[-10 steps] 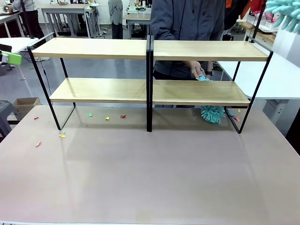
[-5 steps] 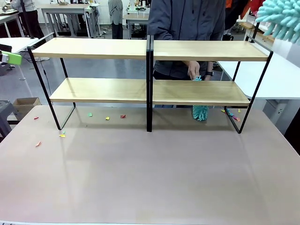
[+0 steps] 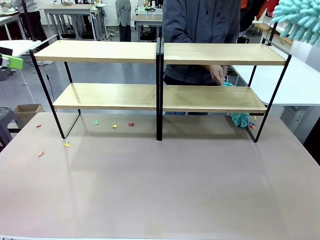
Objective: Clean the shelves.
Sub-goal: Place the Duster on the table.
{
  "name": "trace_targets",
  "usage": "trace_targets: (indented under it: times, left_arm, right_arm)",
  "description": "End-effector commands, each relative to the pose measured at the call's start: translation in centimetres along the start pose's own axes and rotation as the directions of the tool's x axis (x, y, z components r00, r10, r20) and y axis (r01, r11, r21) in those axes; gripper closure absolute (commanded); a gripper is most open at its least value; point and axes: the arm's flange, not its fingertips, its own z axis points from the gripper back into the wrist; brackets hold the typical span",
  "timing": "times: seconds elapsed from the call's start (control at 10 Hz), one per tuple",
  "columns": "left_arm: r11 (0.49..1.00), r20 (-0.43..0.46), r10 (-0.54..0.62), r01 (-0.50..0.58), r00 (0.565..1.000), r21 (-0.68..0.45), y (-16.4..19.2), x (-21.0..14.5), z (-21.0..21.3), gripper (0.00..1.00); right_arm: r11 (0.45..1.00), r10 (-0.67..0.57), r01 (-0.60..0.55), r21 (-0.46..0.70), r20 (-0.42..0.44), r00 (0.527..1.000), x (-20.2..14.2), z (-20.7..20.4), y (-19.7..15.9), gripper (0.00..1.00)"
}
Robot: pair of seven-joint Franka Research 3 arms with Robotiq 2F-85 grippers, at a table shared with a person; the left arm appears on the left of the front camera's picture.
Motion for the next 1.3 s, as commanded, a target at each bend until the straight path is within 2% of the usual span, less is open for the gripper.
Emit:
trace_targets:
  times: [0.0, 0.1, 0.2, 0.3, 0.4, 0.5, 0.7, 0.8, 0.9, 1.0, 1.1, 1.2]
  left_arm:
    - [0.963, 0.021, 0.034, -0.027, 0.999, -0.269, -1.0, 2.6, -1.0, 0.0]
    - [0.882, -0.025, 0.106, -0.106, 0.994, -0.459, -1.9, 2.5, -3.6, 0.0]
    - [0.792, -0.098, 0.208, -0.226, 0.973, -0.566, -2.2, 0.4, -5.6, 0.0]
    - [0.733, -0.21, 0.303, -0.369, 0.929, -0.571, -2.1, -3.0, -7.2, 0.0]
    - [0.639, -0.353, 0.38, -0.518, 0.855, -0.568, -2.1, -7.1, -8.5, 0.0]
    - [0.554, -0.471, 0.442, -0.645, 0.764, -0.526, -2.7, -11.7, -9.7, 0.0]
    - [0.379, -0.595, 0.531, -0.797, 0.603, -0.47, -4.5, -18.5, -11.9, 0.0]
    - [0.269, -0.612, 0.561, -0.823, 0.557, -0.501, -5.7, -20.9, -12.9, 0.0]
    - [0.312, -0.564, 0.583, -0.803, 0.584, -0.508, -6.1, -21.7, -13.5, 0.0]
    - [0.321, -0.585, 0.566, -0.809, 0.581, -0.493, 1.7, -17.9, -12.1, 0.0]
    - [0.321, -0.585, 0.566, -0.809, 0.581, -0.493, 1.7, -17.9, -12.1, 0.0]
    - [0.321, -0.585, 0.566, -0.809, 0.581, -0.493, 1.7, -17.9, -12.1, 0.0]
  right_arm:
    - [0.998, 0.038, -0.035, 0.047, -0.084, 0.996, 0.8, -1.1, 0.1, 0.88]
    - [0.988, 0.099, -0.07, 0.14, -0.208, 0.973, 2.0, -4.9, -1.3, 0.88]
    - [0.984, 0.094, -0.047, 0.17, -0.278, 0.956, 2.7, -8.6, -3.2, 0.88]
    - [0.975, 0.11, -0.04, 0.217, -0.32, 0.941, 3.2, -12.0, -5.2, 0.88]
    - [0.966, 0.108, -0.008, 0.257, -0.378, 0.919, 3.5, -15.6, -7.0, 0.88]
    - [0.968, 0.076, 0.039, 0.247, -0.439, 0.895, 3.6, -19.5, -9.1, 0.88]
    - [0.967, -0.039, 0.156, 0.2, -0.492, 0.87, 3.3, -25.2, -14.1, 0.88]
    - [0.958, -0.123, 0.23, 0.171, -0.48, 0.869, 2.7, -27.5, -17.3, 0.88]
    - [0.941, -0.229, 0.315, 0.124, -0.456, 0.86, 2.1, -29.1, -20.5, 0.88]
    - [0.923, -0.283, 0.36, 0.137, -0.391, 0.876, 1.7, -29.8, -23.3, 0.88]
    - [0.918, -0.299, 0.369, 0.146, -0.357, 0.885, 1.6, -29.8, -24.9, 0.88]
    - [0.916, -0.294, 0.369, 0.155, -0.365, 0.883, 1.7, -29.8, -25.6, 0.88]
